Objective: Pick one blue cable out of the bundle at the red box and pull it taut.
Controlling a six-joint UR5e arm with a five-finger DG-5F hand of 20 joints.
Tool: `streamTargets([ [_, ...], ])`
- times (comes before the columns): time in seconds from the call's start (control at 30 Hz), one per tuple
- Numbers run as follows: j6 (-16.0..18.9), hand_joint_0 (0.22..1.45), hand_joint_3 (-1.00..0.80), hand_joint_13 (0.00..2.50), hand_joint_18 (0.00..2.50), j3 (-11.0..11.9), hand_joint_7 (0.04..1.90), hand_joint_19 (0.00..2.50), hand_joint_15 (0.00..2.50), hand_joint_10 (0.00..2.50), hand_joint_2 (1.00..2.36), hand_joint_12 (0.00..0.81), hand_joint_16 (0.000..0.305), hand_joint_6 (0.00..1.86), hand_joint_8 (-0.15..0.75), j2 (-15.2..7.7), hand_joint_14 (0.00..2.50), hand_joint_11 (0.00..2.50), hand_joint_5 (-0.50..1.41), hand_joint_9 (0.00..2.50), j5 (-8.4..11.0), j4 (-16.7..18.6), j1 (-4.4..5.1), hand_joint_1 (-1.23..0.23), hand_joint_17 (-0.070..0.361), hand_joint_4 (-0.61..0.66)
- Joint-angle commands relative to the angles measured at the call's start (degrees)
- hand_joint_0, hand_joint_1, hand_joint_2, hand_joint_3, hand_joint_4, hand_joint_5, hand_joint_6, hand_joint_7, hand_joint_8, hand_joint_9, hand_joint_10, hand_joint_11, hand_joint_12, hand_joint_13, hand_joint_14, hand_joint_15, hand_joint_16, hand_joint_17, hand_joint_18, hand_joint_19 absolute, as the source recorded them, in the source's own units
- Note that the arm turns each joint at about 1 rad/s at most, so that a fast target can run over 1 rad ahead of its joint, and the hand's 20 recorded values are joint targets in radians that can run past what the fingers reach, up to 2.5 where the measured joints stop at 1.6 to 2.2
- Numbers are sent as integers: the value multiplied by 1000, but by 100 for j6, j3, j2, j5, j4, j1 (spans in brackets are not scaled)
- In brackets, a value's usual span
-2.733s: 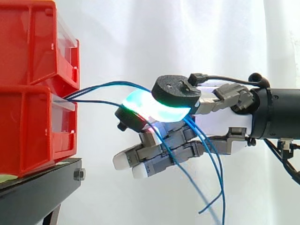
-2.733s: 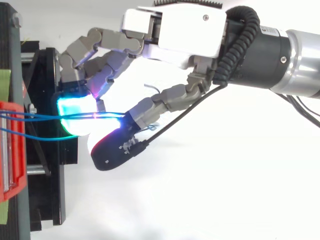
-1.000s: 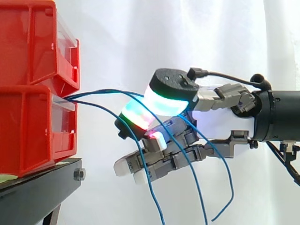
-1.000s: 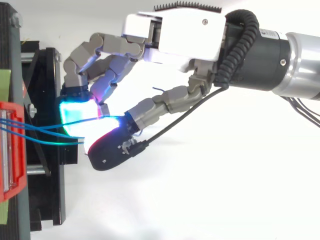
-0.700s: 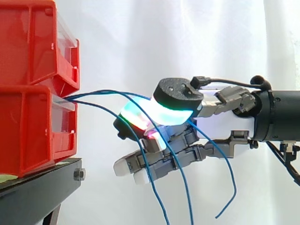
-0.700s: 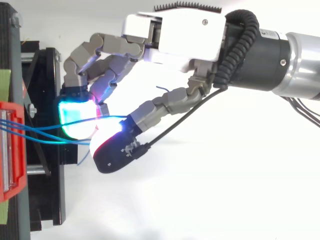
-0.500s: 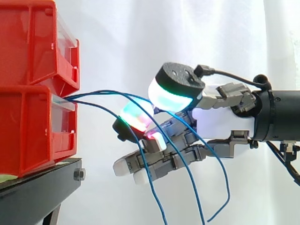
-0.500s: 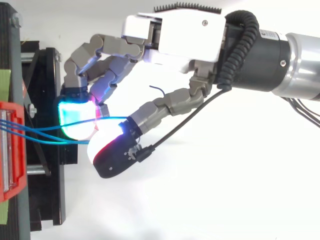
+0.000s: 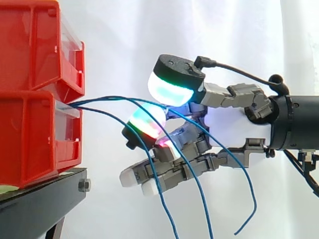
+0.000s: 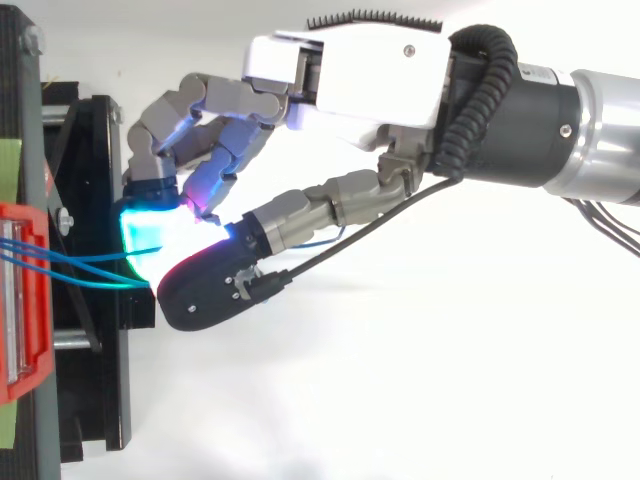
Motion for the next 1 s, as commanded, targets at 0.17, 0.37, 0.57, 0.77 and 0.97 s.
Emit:
streamTargets([
  [0.17,0,588,-200,553,525,2,1004,281,178,9,1011,492,60,917,434,0,7,1090,-125,1077,1,1,1,-719,135,127],
  [0.37,0,605,-84,587,546,2,1027,267,199,10,1014,494,60,928,439,0,8,1101,-117,1089,1,1,1,-787,135,116],
  [0.57,0,617,-20,624,564,2,1070,254,213,8,1012,506,62,931,441,0,10,1109,-108,1114,9,-7,1,-818,139,80],
  [0.77,-26,625,-6,632,567,2,1090,251,219,9,1010,506,62,931,436,0,8,1101,-104,1122,159,-148,-16,-832,139,61],
  [0.97,-44,625,-5,610,559,2,1098,249,212,8,1011,503,62,931,431,71,8,1102,-105,1088,554,-1423,-51,-832,139,55],
])
